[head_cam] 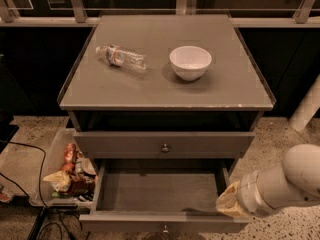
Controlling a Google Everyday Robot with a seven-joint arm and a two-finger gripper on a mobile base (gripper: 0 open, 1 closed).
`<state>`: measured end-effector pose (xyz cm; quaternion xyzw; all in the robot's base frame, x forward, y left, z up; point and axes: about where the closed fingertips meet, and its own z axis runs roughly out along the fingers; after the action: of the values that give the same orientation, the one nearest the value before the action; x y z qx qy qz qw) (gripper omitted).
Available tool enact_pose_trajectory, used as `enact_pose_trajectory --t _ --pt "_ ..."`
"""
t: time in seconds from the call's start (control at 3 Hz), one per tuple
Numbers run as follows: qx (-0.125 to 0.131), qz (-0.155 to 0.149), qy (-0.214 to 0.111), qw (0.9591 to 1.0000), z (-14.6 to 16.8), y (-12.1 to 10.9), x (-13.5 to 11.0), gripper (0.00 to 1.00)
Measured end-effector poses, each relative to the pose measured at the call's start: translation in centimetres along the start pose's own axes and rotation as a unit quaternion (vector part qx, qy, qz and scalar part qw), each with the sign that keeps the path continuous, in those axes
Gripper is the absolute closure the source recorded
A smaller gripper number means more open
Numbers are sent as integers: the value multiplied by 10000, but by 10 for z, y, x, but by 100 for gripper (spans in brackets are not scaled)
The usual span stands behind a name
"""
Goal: Close middle drawer
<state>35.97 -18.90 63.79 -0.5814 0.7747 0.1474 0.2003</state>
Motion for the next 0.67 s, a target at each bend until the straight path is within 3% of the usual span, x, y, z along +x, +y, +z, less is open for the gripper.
enact_pose_trajectory --t 0.67 --pt "-189 128 -291 9993 108 29 37 100"
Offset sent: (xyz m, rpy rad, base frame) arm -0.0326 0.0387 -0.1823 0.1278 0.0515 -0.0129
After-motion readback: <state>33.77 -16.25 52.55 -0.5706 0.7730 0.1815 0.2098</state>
